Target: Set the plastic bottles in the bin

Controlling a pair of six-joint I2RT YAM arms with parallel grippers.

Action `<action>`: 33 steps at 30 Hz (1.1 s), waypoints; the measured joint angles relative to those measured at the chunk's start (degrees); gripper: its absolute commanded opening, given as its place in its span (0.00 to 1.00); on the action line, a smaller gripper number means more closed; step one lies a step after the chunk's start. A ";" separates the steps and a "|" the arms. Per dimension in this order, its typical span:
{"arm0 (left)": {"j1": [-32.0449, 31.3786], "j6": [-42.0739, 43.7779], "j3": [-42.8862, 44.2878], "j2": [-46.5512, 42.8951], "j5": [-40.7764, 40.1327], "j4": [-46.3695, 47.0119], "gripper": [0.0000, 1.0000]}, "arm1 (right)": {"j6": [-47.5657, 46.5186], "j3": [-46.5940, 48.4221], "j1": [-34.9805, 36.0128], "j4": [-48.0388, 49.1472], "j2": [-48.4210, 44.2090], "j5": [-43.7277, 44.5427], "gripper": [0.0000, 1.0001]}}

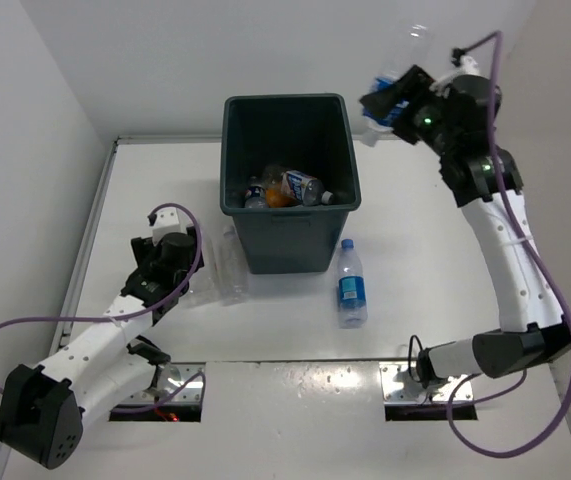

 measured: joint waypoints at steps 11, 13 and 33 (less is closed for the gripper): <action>0.00 0.90 0.00 0.09 0.22 0.92 1.00 | -8.70 12.31 24.06 -1.09 15.28 -5.68 0.42; 0.00 0.96 0.00 0.09 0.37 0.94 1.00 | -9.14 13.44 24.28 -3.02 17.94 -6.67 0.42; 0.00 1.11 -0.11 0.09 0.61 2.01 1.00 | -10.84 25.57 23.02 -10.10 22.80 -10.88 0.99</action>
